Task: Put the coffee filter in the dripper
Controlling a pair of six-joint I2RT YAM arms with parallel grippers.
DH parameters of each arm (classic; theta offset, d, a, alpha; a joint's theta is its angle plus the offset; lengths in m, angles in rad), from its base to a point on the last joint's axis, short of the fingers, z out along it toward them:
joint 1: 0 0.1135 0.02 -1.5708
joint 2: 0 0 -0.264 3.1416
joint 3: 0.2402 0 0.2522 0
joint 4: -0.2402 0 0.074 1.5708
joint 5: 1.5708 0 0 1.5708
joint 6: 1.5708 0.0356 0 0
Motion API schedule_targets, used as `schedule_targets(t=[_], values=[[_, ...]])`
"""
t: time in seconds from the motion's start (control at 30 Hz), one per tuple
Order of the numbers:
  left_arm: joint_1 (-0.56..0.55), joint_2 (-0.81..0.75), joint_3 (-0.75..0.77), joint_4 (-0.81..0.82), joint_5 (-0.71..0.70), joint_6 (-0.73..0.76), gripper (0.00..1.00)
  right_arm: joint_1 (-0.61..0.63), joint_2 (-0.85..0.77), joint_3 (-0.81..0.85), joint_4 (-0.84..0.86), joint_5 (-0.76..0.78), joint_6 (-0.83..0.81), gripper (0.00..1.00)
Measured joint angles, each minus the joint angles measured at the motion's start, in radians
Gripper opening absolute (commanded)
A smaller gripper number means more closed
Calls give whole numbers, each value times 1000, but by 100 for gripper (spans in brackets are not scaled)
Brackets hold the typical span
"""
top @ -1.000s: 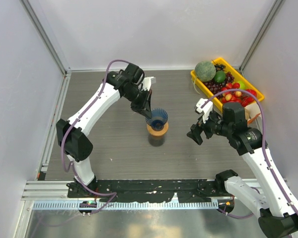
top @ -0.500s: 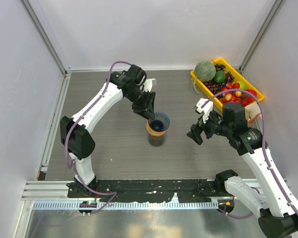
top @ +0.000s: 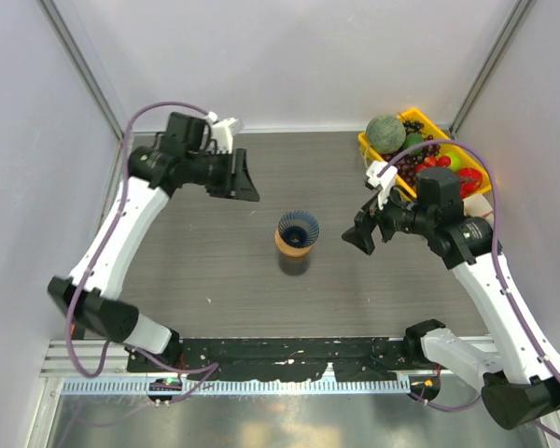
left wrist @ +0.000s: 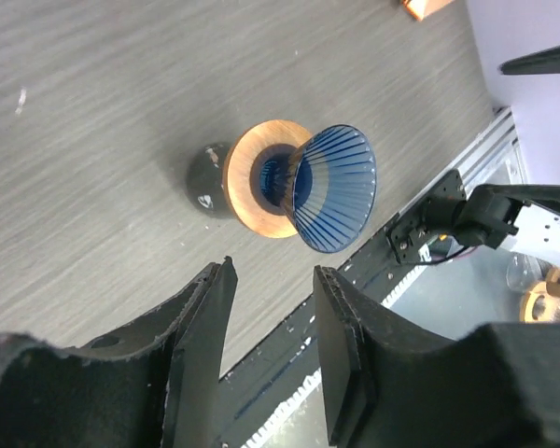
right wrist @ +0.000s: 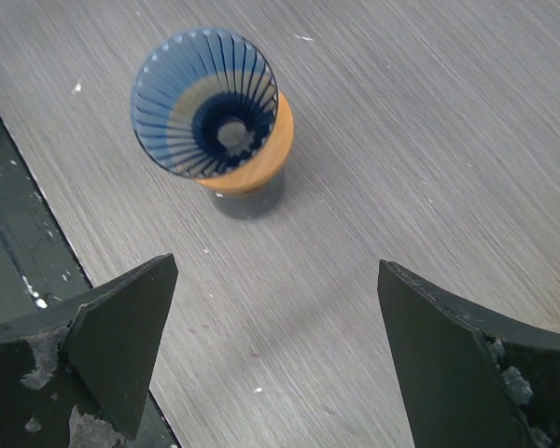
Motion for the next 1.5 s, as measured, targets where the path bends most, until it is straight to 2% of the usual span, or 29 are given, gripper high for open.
schedule_targets(t=[0.07,0.2,0.4,0.5,0.6,0.9,1.13,1.5], values=[[40,-80,-58,40,9,0,42,0,36,14,20,-28,40,100],[35,-152,-161,138,71,-6,39,0,132,15,87,-87,157,93],[-8,-73,-262,203,98,-27,44,3,266,16,168,-134,304,84],[-24,-47,-286,218,98,-39,44,9,296,15,202,-140,354,77],[-37,-31,-291,241,108,-55,42,21,306,15,237,-148,386,75],[-55,43,-291,281,164,-94,39,46,378,15,266,-158,415,63],[-69,78,-291,296,193,-119,20,56,403,15,266,-166,426,51],[-69,94,-291,303,195,-161,16,86,435,35,262,-175,431,37]])
